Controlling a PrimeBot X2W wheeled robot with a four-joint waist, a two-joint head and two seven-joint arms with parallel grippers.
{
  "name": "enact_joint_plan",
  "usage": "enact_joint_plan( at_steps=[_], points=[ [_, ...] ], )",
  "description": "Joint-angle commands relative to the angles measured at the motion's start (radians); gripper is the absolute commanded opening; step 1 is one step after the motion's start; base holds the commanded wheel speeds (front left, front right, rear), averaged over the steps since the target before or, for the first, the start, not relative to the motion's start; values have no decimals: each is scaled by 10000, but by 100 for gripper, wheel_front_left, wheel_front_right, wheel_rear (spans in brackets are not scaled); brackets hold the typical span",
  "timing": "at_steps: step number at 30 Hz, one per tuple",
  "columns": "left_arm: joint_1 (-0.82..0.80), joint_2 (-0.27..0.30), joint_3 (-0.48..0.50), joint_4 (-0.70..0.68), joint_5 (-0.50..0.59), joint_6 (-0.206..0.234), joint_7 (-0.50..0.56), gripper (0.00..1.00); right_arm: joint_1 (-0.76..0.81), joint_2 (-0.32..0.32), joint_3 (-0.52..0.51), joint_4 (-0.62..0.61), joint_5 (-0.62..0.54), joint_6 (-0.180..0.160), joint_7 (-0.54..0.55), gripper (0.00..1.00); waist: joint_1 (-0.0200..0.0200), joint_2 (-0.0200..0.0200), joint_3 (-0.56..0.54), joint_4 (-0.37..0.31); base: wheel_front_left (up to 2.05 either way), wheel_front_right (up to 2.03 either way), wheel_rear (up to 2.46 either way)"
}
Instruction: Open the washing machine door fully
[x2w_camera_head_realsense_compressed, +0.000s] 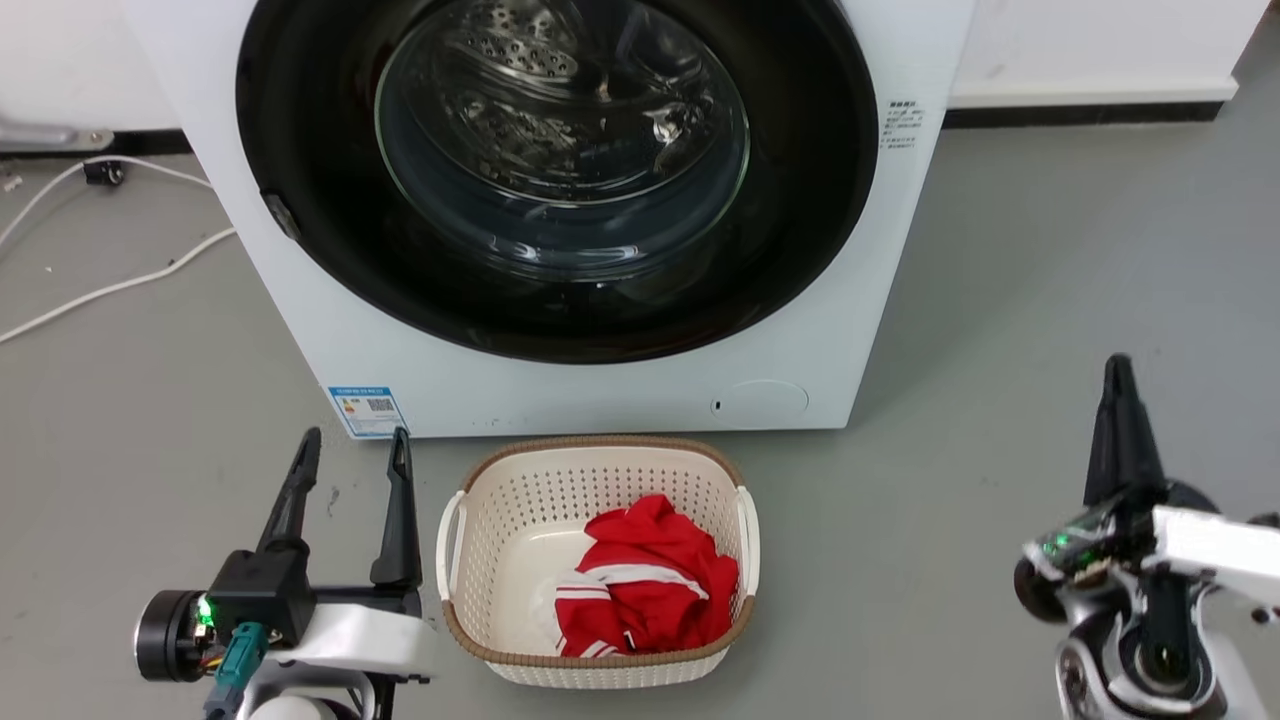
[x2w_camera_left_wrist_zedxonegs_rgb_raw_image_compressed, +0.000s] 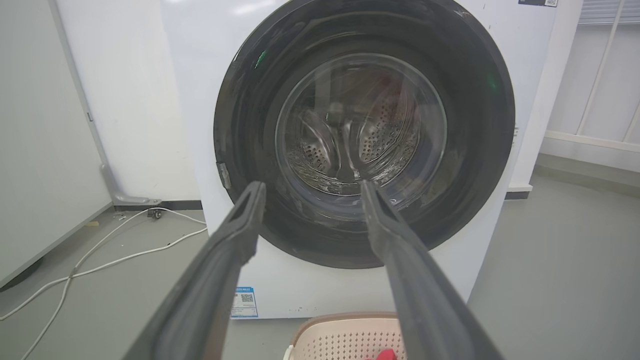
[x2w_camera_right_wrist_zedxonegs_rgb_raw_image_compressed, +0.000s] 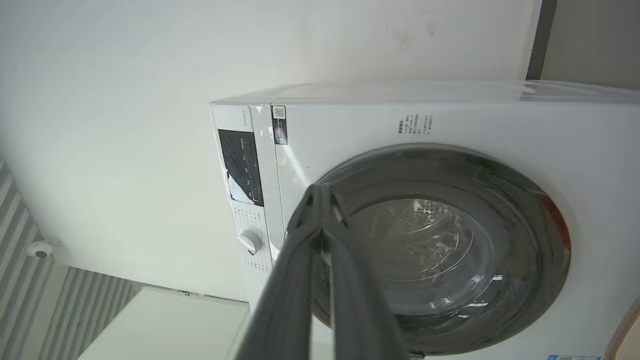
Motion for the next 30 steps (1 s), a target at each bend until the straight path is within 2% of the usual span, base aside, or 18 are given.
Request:
enact_joint_plan(
  at_steps=[1,7,10,16,19,25,30],
  points=[
    [-196,-8,30,-74,-2,-19,-47,100,-424,-12,-85,26,400,1,-8,0,0,0,221,10,0,0,0],
    [-648,16,192,-363,-100,-135,-36,100,-2268,-471,-390,904,693,1,264,0,0,0,1067,45,0,0,0],
    [-911,51,293,-521,-134,-203,-35,100,-3499,-1002,-256,1549,585,1,577,0,0,0,1541,87,0,0,0],
    [-1474,122,396,-771,-184,-367,-35,100,-6359,-2128,671,3170,114,1,1802,0,0,0,2439,218,0,0,0],
    [-1750,133,421,-852,-208,-432,-35,100,-7900,-2464,1267,4098,-129,2,2641,0,0,0,2840,261,0,0,0],
    [-2139,155,479,-979,-262,-527,-36,100,-10783,-2490,2348,6596,-637,2,4252,0,0,0,3484,319,0,0,0],
    [-2368,182,517,-1095,-257,-567,-36,100,-12649,-2276,2997,8716,-1322,1,4953,0,0,0,3909,396,0,0,0]
  ],
)
